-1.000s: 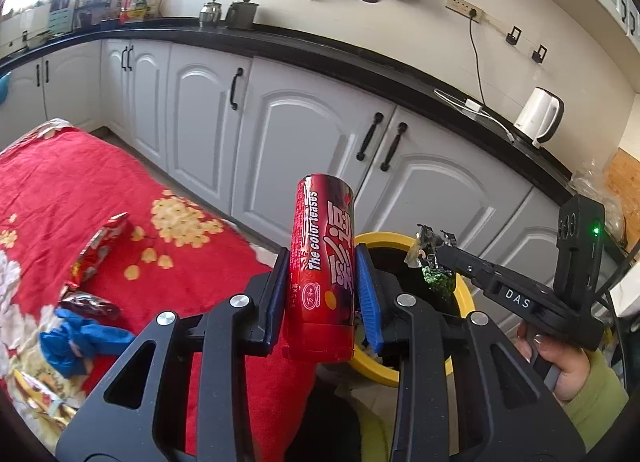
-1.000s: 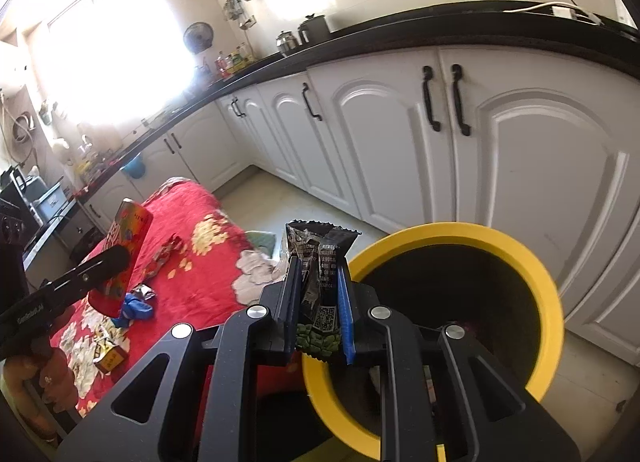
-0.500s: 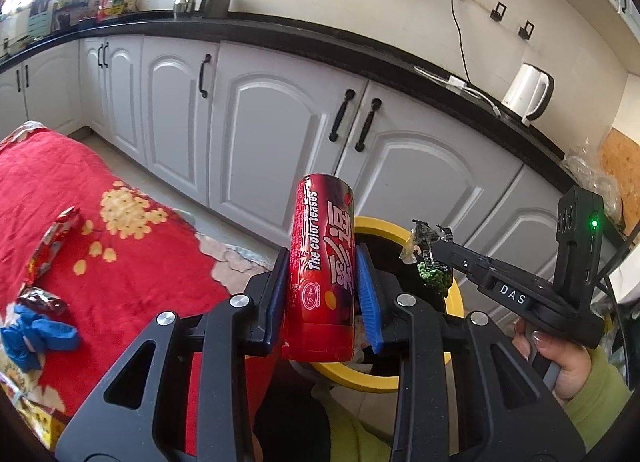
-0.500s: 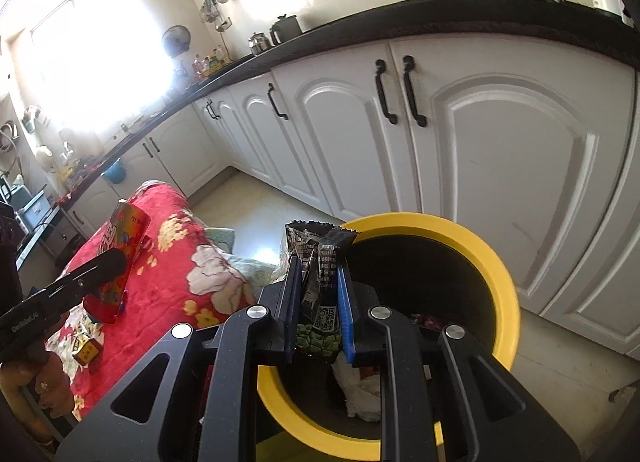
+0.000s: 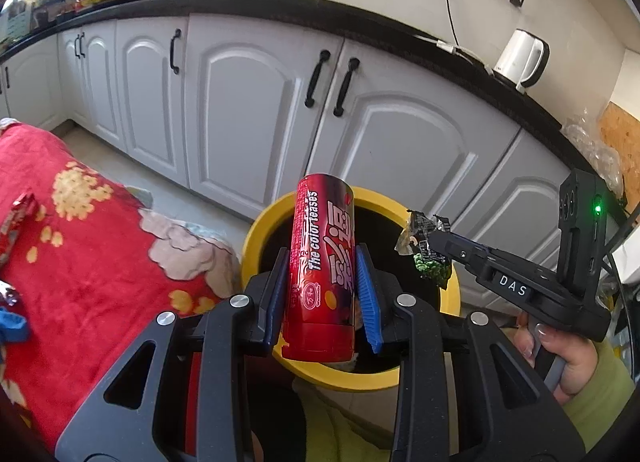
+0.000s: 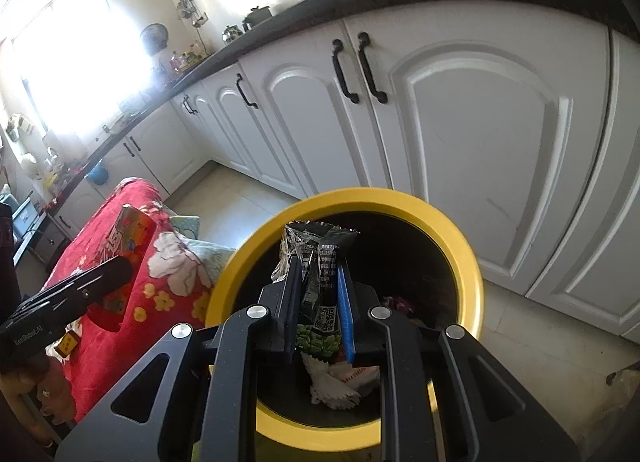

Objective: Collect trash
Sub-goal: 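Carry the red can with the left tool while the right tool carries the dark bag over the bin, then open both tools to drop the can and dark bag into the bin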

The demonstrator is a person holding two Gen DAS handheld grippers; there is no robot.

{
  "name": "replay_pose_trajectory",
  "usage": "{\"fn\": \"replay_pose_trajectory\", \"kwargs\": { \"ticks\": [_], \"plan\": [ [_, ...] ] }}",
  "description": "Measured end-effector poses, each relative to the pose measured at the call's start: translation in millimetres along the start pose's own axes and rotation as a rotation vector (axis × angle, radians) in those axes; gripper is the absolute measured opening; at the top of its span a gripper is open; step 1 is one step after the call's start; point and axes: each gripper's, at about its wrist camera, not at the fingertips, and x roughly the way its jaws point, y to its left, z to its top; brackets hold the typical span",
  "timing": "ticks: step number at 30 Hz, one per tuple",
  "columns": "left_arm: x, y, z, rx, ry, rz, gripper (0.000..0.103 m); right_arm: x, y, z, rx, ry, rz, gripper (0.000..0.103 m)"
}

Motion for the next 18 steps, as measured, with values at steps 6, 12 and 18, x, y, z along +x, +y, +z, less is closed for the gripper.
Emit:
{"fn": "replay_pose_trajectory", "kwargs": {
  "ticks": [6, 12, 18],
  "plan": [
    [20.0, -5.9, -6.6, 0.001, 0.049, -0.016, 0.025, 7.1, -13.0, -6.5, 0.025, 0.025, -0.006, 0.017],
    [37.2, -9.6, -14.1, 0.006, 0.094, -0.028, 0.025, 15.2, -23.2, -11.0, 0.048, 0.047, -0.007, 0.017],
    [52.7, -12.0, -21.1, 0.004, 0.131, -0.035, 0.025, 20.0, -30.3, -15.8, 0.068, 0.066, -0.012, 0.018]
  ]
}}
